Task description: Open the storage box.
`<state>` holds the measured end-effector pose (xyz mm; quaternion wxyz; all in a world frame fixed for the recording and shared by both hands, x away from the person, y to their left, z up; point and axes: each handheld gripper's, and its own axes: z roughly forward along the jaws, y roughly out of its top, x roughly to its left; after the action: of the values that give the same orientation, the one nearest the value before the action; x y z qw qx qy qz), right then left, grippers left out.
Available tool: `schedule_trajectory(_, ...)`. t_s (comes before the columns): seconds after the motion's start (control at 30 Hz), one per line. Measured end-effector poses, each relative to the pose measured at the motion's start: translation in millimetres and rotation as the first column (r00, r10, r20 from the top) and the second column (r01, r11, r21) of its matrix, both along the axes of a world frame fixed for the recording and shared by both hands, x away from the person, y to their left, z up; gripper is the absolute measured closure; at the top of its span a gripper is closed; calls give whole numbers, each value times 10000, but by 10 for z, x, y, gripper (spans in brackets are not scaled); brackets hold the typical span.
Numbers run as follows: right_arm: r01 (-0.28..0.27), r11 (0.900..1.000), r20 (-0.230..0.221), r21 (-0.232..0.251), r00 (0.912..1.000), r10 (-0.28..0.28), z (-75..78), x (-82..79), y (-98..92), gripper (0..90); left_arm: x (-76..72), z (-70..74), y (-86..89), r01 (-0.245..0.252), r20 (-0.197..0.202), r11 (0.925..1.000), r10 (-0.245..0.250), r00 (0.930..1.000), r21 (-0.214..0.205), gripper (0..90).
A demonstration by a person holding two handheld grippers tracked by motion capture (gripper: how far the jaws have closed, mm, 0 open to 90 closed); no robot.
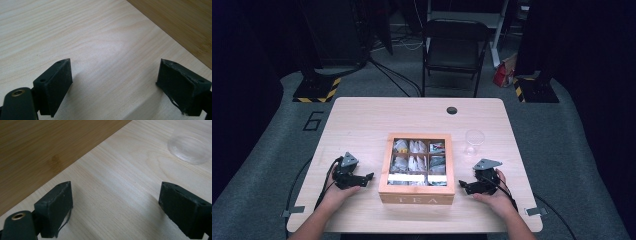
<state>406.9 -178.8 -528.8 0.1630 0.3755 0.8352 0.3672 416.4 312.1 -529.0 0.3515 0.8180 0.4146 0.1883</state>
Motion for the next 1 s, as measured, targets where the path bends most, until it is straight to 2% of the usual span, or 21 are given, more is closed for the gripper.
schedule_trajectory(0.17,3,10000,4,3,10000,-3,0,0,0,112,0,-7,-3,-40,83,10000,40,10000,-55,123)
schedule_trajectory(0.3,4,10000,2,4,10000,-4,0,0,0,114,-14,1,2,-2,-43,10000,2,10000,-63,125)
schedule_trajectory(0.8,174,9998,180,86,9997,-175,6,-14,-7,211,-22,-3,6,-17,8,9999,17,10000,-140,132)
schedule_trajectory(0.9,155,9998,99,152,9998,-156,11,-15,-16,232,-17,-7,4,-123,162,9998,126,9998,-147,153)
schedule_trajectory(1.0,272,9994,204,202,9994,-277,9,-15,-26,264,-14,-6,7,-138,202,9998,141,9997,-144,158)
